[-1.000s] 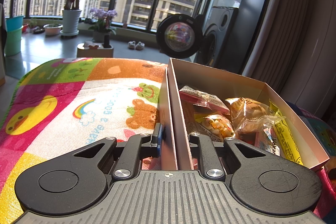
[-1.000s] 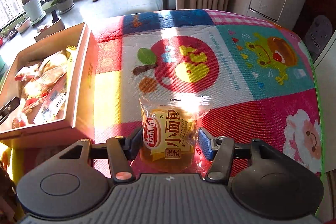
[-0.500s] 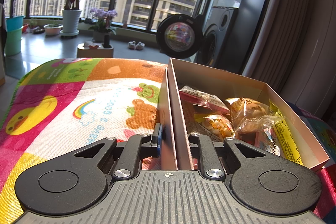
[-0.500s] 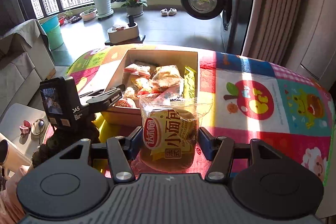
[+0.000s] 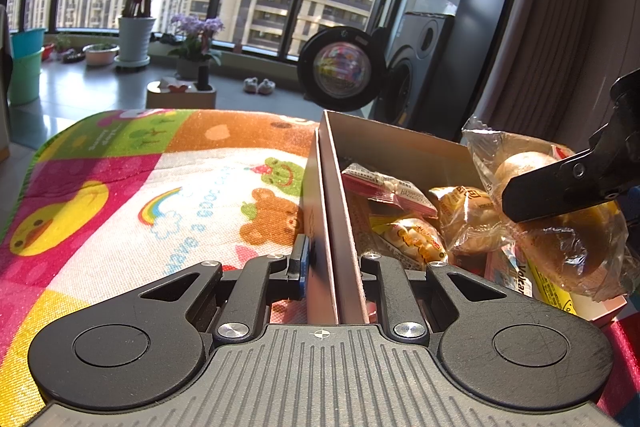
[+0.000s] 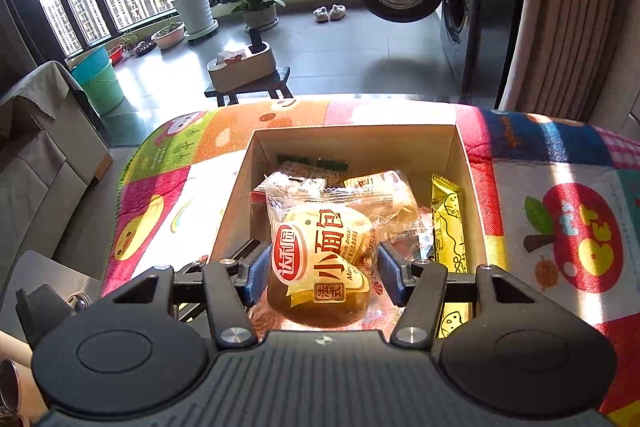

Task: Organize objects

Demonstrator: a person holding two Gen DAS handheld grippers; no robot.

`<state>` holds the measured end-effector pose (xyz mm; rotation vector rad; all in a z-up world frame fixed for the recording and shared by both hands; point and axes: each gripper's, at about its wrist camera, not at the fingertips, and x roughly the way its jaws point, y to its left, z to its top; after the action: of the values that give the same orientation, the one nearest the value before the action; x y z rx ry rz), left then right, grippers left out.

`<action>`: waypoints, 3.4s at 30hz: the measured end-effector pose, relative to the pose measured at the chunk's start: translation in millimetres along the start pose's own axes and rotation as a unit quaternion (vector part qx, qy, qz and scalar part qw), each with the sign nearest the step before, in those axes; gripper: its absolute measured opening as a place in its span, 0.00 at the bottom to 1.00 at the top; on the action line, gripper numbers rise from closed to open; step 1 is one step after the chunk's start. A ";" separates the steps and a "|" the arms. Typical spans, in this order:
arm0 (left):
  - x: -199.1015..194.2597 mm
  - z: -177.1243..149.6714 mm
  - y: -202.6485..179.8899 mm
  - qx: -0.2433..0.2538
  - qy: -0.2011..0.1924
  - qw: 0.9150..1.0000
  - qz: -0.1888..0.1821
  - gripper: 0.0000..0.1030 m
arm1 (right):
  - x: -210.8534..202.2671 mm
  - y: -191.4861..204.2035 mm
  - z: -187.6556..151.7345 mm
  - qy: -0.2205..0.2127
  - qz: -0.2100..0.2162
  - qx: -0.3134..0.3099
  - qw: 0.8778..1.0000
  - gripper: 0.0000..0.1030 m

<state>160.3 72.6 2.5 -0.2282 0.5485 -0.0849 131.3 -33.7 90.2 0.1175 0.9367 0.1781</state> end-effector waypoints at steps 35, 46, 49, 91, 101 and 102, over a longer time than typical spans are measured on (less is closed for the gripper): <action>0.0 -0.8 -0.3 0.000 0.001 1.000 0.000 0.17 | -54.1 -40.3 -85.8 -0.099 -0.063 -0.114 0.987 0.79; -0.3 -1.2 -0.8 0.000 0.001 1.000 0.000 0.17 | -36.5 -56.2 -114.1 -0.089 -0.039 -0.101 0.990 0.79; 0.4 -1.3 -1.4 0.001 0.001 1.000 0.003 0.16 | -39.8 -51.6 -124.5 -0.102 -0.036 -0.119 0.987 0.79; -115.2 -84.9 -85.5 0.109 0.028 0.994 0.003 0.34 | -49.1 -104.3 -192.2 -0.090 -0.097 -0.028 0.991 1.00; -105.1 -95.4 -94.0 0.127 0.053 0.990 0.020 0.41 | -40.1 -103.7 -183.6 -0.111 -0.082 -0.042 0.990 1.00; -104.5 -95.2 -93.2 0.123 0.053 0.991 0.018 0.41 | -40.2 -104.3 -183.5 -0.111 -0.081 -0.043 0.990 1.00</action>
<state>19.6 -21.5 -1.4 0.0263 0.6425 -0.1299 -29.9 -139.8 -4.4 -0.0180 0.7115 0.0535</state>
